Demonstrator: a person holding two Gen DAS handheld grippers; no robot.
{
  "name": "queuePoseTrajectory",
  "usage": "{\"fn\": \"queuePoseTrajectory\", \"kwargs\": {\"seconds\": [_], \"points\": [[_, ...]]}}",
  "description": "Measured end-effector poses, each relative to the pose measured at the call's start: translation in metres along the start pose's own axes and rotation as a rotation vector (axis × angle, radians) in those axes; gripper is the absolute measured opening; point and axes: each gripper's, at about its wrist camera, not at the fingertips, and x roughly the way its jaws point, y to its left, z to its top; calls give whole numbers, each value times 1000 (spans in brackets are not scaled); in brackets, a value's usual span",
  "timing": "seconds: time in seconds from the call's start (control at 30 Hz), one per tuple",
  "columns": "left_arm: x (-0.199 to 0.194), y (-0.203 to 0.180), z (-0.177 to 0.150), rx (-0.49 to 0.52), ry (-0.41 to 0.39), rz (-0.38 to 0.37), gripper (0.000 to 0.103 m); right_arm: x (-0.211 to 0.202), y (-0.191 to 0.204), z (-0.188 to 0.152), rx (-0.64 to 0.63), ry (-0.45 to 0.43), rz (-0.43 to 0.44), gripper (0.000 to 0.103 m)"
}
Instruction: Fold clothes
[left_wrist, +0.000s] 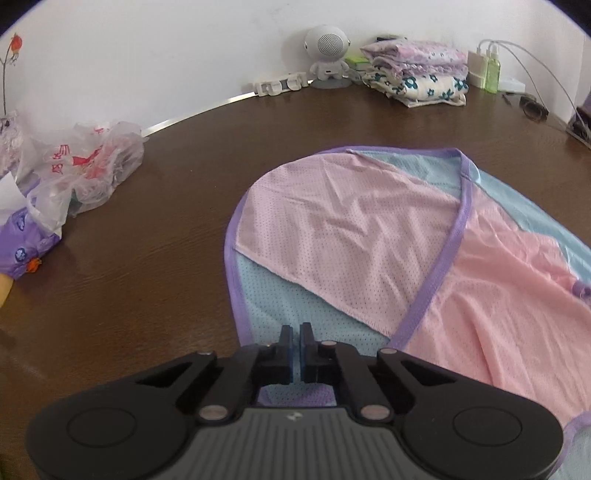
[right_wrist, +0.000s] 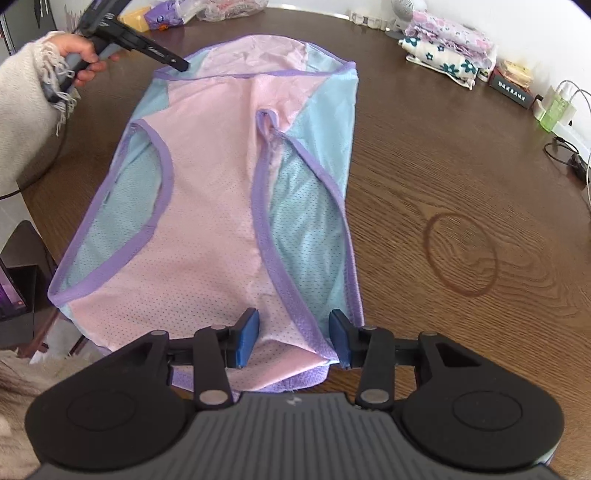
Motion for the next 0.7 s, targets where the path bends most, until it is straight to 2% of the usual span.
{"fn": "queuePoseTrajectory", "kwargs": {"seconds": [0.2, 0.3, 0.37, 0.47, 0.5, 0.57, 0.67, 0.7], "points": [[-43, -76, -48, 247, 62, 80, 0, 2, -66, 4, -54, 76, -124, 41], [-69, -122, -76, 368, 94, 92, 0, 9, -106, 13, -73, 109, -182, 42], [-86, -148, -91, 413, 107, 71, 0, 15, -130, 22, -82, 124, -215, 42], [-105, -170, -103, 406, 123, 2, 0, 22, -157, 33, -64, 112, -222, 42], [-109, -172, -104, 396, 122, -9, 7, 22, -163, 35, -48, 103, -217, 41], [-116, -172, -102, 371, 113, -21, 9, 16, -170, 33, -6, 60, -192, 42], [-120, -151, -86, 283, 66, 10, 9, -12, -170, 19, 74, -59, -120, 42], [-119, -143, -79, 248, 50, 24, 13, -22, -167, 11, 95, -98, -91, 42]]}}
